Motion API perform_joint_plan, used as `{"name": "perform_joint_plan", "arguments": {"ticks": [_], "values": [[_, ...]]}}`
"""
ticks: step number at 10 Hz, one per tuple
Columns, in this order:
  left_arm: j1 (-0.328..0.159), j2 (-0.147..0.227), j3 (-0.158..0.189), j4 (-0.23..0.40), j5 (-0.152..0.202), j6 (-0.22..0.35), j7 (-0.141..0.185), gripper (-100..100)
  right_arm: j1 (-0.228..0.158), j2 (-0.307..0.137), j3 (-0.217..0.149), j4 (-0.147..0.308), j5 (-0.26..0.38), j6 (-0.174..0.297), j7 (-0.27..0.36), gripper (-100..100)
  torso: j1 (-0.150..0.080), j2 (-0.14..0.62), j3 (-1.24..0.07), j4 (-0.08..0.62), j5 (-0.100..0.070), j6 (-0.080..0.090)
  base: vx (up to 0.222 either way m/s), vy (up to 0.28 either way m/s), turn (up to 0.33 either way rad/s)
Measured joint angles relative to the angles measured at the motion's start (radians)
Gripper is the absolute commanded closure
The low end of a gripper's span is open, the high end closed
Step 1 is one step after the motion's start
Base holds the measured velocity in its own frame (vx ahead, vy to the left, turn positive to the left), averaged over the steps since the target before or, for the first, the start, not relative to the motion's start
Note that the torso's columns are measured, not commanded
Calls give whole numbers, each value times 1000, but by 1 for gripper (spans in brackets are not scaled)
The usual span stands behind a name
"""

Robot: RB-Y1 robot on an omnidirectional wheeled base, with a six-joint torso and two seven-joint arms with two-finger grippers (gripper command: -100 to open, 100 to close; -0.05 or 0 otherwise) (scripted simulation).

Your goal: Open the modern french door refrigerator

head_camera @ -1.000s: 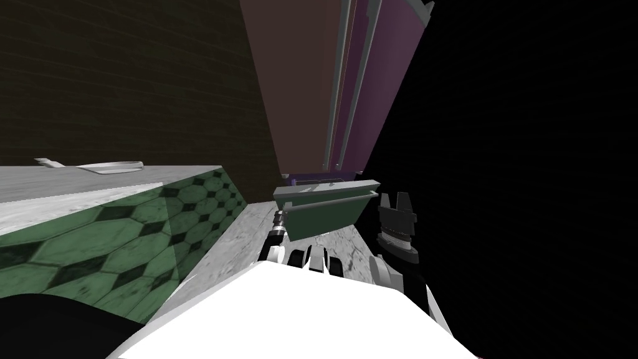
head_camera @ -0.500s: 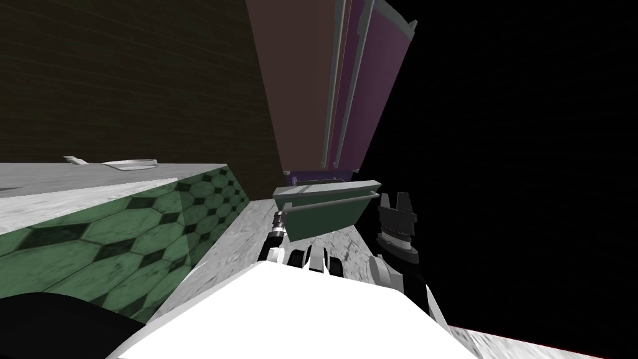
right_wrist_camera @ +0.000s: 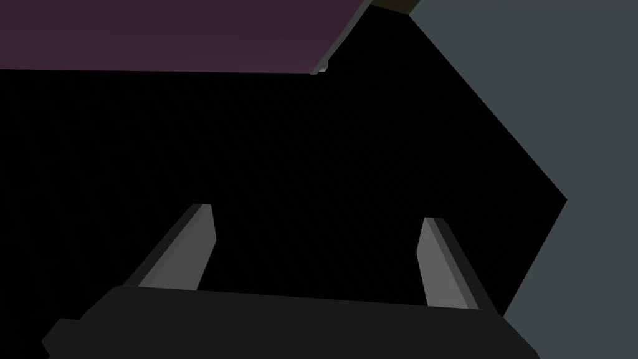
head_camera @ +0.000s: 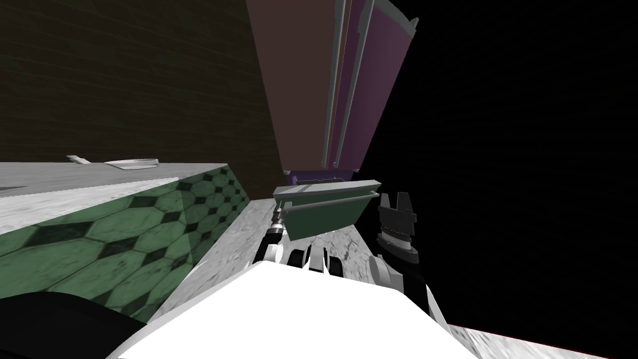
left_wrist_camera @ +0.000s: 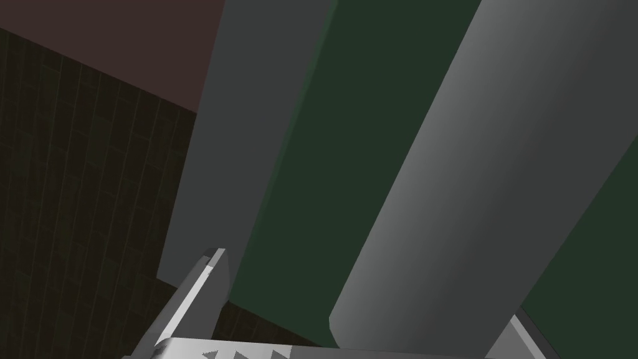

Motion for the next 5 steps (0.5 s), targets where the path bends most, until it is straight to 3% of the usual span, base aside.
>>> {"name": "perform_joint_plan", "arguments": {"ticks": [5], "values": [[12,-17,1,-76,-1,90,-18,-100,0,0,0,0,0,0,0,0,-6,7,3,7,-5,1,-9,-4,4]]}}
